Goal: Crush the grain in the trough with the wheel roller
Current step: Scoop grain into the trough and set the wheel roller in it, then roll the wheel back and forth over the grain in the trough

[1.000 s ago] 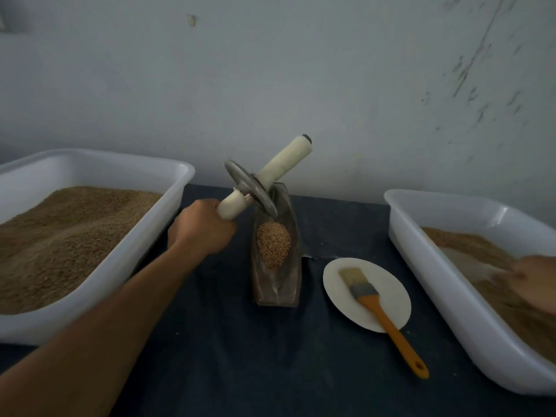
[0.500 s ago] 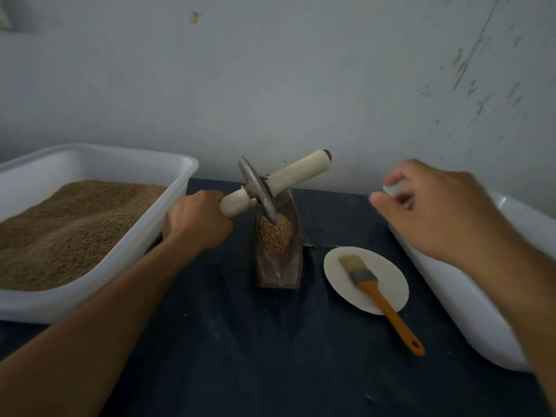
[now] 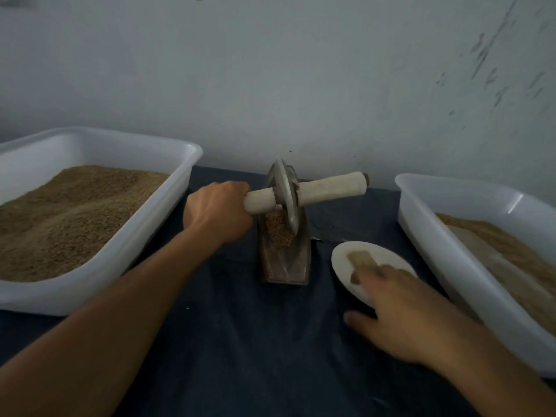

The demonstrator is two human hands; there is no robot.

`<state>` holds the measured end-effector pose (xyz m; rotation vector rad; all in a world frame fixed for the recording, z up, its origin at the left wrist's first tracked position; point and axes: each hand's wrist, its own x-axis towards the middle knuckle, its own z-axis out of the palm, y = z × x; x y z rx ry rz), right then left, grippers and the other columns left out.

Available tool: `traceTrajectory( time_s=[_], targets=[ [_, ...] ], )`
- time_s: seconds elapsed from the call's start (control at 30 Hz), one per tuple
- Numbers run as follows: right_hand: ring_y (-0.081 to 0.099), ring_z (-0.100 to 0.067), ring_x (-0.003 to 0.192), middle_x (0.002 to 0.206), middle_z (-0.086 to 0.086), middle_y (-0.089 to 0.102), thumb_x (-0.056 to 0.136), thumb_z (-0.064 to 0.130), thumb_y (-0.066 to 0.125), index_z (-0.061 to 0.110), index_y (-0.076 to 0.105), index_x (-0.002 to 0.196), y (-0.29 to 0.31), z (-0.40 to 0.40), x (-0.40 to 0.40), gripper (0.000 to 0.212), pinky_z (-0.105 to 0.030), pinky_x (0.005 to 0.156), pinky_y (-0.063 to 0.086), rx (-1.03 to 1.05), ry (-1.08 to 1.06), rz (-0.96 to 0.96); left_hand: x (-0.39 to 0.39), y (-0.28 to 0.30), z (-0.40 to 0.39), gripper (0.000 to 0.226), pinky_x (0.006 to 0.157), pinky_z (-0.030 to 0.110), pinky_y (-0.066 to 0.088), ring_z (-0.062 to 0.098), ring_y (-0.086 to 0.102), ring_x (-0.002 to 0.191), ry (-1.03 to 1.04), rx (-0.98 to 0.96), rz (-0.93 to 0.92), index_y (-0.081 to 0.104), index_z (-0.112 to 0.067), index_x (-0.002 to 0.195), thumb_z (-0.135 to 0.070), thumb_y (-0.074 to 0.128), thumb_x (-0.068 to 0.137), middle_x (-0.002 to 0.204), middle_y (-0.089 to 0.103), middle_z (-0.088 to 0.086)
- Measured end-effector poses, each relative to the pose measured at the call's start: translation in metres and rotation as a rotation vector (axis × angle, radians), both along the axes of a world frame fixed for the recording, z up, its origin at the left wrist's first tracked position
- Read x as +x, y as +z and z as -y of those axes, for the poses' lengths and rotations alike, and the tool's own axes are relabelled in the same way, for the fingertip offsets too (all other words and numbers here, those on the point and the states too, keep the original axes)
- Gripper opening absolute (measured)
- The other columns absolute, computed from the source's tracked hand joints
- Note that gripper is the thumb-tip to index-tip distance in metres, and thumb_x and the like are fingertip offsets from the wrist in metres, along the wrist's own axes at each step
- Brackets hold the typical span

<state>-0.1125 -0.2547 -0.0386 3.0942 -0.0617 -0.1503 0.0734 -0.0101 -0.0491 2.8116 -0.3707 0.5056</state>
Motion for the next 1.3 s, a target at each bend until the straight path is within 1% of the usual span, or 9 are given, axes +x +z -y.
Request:
traceTrajectory(
  time_s=[0.2,0.4,0.57,0.8,0.87,0.97,1.03,1.17,1.3],
  targets=[
    [0.041,-0.016,0.114,0.132,0.007,0.037,0.098,0.054,0.035,0.039,0.038,0.132,-0.021,0.005,-0.027,0.037,-0.032,0.081,0.053,-0.159,0.034,0.084,0.003,0.0,-0.004,0.018,0.07,0.04,0.056,0.02,0.062,0.075,0.001,0.013,0.006,0.056,-0.034,0.088,-0.038,0.069,0.076,0.08,0.063,-0.007],
    [0.026,-0.024,0.139,0.148,0.002,0.019,0.095,0.06,0.038,0.044,0.027,0.14,-0.024,0.017,-0.018,0.049,-0.042,0.096,0.048,-0.162,-0.039,0.115,0.002,-0.001,-0.006,0.018,0.067,0.039,0.056,0.018,0.06,0.071,0.012,0.007,0.007,0.053,-0.035,0.084,-0.037,0.07,0.076,0.077,0.06,-0.008],
    [0.048,-0.024,0.12,0.146,-0.001,0.029,0.101,0.05,0.029,0.038,0.032,0.143,-0.037,0.025,-0.002,0.043,-0.039,0.089,0.053,-0.118,-0.047,0.104,0.001,0.001,-0.006,0.017,0.066,0.037,0.055,0.019,0.06,0.072,0.018,0.005,0.005,0.055,-0.035,0.085,-0.036,0.069,0.075,0.077,0.061,-0.008],
    [0.049,-0.027,0.121,0.147,-0.005,0.036,0.101,0.045,0.037,0.034,0.03,0.147,-0.026,0.033,0.026,0.047,-0.041,0.094,0.05,-0.126,-0.086,0.067,0.003,0.004,-0.005,0.016,0.064,0.035,0.053,0.018,0.059,0.071,0.012,0.012,0.014,0.054,-0.035,0.084,-0.035,0.068,0.075,0.076,0.06,-0.008],
    [0.054,-0.024,0.113,0.136,-0.003,0.047,0.096,0.049,0.047,0.035,0.034,0.14,-0.01,0.032,0.031,0.049,-0.037,0.086,0.051,-0.077,-0.085,0.214,0.006,0.005,-0.005,0.015,0.058,0.031,0.046,0.018,0.058,0.069,0.0,0.029,0.035,0.052,-0.034,0.081,-0.033,0.066,0.075,0.075,0.06,-0.008],
    [0.054,-0.025,0.096,0.113,-0.004,0.051,0.082,0.043,0.069,0.029,0.043,0.123,0.025,0.027,0.048,0.05,-0.034,0.072,0.046,0.039,0.026,0.683,0.011,0.008,-0.004,0.015,0.058,0.031,0.043,0.019,0.058,0.07,-0.016,0.038,0.046,0.051,-0.034,0.079,-0.031,0.065,0.074,0.076,0.06,-0.008],
    [0.05,-0.028,0.108,0.121,-0.005,0.047,0.076,0.041,0.074,0.029,0.041,0.132,0.043,0.022,0.07,0.066,-0.041,0.083,0.049,0.006,0.119,0.771,0.015,0.01,-0.002,0.014,0.061,0.033,0.049,0.019,0.06,0.071,-0.024,0.027,0.033,0.052,-0.033,0.08,-0.031,0.065,0.074,0.077,0.062,-0.007],
    [0.038,-0.03,0.132,0.139,-0.008,0.042,0.077,0.033,0.071,0.025,0.032,0.146,0.046,0.004,0.123,0.079,-0.051,0.106,0.036,-0.191,0.198,0.504,0.025,0.014,0.0,0.015,0.065,0.034,0.051,0.022,0.062,0.075,-0.029,0.051,0.076,0.049,-0.034,0.078,-0.033,0.064,0.076,0.077,0.061,-0.007],
    [0.06,-0.035,0.09,0.1,-0.009,0.059,0.075,0.017,0.064,0.016,0.053,0.113,0.032,-0.011,0.162,0.039,-0.035,0.068,0.04,-0.13,0.244,0.472,0.038,0.011,0.006,0.014,0.06,0.031,0.043,0.021,0.061,0.074,-0.056,0.073,0.11,0.049,-0.036,0.078,-0.034,0.063,0.078,0.077,0.06,-0.008]
  ],
)
